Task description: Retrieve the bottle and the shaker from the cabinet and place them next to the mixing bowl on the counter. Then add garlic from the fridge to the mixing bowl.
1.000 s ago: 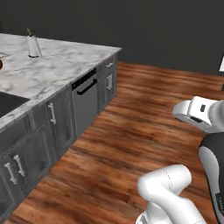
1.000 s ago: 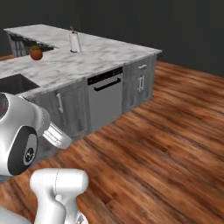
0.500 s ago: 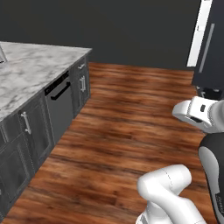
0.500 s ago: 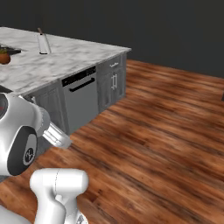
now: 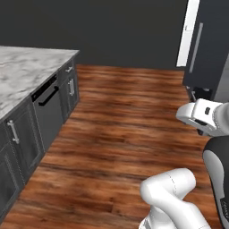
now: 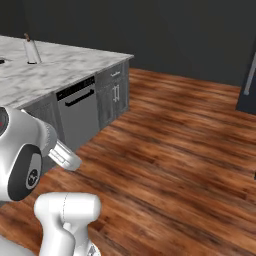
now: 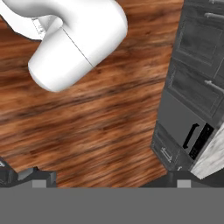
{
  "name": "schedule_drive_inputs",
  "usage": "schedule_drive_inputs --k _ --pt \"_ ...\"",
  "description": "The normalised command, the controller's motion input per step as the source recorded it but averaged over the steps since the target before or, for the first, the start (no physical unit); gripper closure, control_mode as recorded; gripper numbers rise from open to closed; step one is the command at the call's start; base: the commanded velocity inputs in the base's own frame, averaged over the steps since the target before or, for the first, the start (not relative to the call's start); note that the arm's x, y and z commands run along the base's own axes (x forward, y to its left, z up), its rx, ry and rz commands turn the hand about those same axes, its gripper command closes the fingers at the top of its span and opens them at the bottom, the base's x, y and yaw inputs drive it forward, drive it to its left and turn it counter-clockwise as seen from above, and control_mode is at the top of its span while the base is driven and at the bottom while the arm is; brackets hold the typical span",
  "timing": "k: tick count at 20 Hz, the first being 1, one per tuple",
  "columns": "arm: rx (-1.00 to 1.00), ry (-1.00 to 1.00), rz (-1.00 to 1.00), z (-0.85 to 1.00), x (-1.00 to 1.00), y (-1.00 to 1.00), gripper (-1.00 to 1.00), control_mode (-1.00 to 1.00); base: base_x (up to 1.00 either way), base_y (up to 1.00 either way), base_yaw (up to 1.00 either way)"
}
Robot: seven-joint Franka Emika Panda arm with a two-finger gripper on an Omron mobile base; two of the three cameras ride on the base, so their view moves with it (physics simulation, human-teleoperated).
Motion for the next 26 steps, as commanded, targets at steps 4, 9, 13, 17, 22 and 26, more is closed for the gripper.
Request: schedule_drive_inputs --k 4,9,13,17,22,26 --pt "0.0 0.0 0.0 0.0 0.0 0.0 -1.0 1.0 0.38 0.21 -0.18" --pt "0.0 0.0 0.0 0.0 0.0 0.0 -1.0 1.0 0.46 0.25 -0.18" --pt "0.0 0.0 0.0 0.0 0.0 0.0 -1.0 1.0 0.47 0.24 -0.17" --pt "0.0 0.0 0.0 0.0 0.0 0.0 -1.0 1.0 0.46 0.27 -0.18" --pt "0.0 0.0 0.0 0.0 0.0 0.0 -1.0 1.0 0.47 0.3 -0.18" --pt "0.0 0.0 0.0 0.0 0.0 0.0 -1.0 1.0 0.52 0.33 -0.19"
